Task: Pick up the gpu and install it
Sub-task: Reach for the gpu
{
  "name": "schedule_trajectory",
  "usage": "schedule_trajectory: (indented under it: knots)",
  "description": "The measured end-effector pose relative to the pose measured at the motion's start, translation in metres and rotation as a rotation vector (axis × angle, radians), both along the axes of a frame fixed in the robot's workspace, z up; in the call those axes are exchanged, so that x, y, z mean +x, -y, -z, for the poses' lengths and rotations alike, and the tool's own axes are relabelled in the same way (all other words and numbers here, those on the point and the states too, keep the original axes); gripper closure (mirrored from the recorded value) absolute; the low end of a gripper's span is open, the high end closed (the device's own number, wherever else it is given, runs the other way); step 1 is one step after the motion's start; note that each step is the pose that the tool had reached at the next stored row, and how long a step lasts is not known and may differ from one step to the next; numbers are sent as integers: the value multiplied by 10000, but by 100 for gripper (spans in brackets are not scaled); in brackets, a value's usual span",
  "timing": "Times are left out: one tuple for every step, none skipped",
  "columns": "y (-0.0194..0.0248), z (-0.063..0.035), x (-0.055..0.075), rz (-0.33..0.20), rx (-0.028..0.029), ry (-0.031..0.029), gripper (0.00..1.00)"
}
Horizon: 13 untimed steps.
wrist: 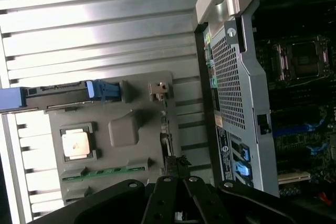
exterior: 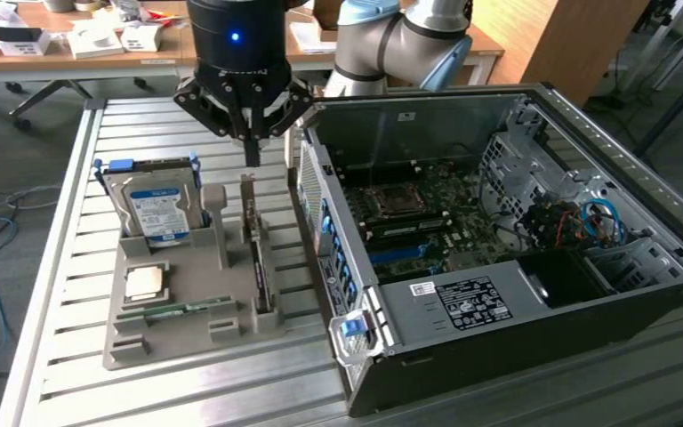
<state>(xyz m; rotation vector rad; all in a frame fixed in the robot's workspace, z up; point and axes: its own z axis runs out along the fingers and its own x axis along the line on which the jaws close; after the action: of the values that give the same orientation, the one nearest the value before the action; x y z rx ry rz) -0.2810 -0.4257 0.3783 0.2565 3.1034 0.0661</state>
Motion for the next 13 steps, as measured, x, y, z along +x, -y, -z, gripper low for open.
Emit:
schedule_trajectory:
  knots:
    - [16, 0, -5, 1, 0, 0, 89]
    - [31, 0, -9, 0, 0, 0, 89]
    - [45, 0, -14, 1, 0, 0, 89]
    - [60, 0, -18, 1, 0, 0, 89]
    - [74, 0, -23, 0, 0, 0, 89]
    - [88, 0, -27, 0, 0, 0, 89]
    - [103, 0, -31, 0, 0, 0, 89]
    - [116, 0, -36, 0, 0, -1, 89]
    - [129, 0, -39, 0, 0, 0, 89]
    - [141, 0, -43, 0, 0, 0, 89]
    - [152, 0, -46, 0, 0, 0, 89]
    - [161, 0, -48, 0, 0, 0, 89]
    - [163, 0, -49, 1, 0, 0, 89]
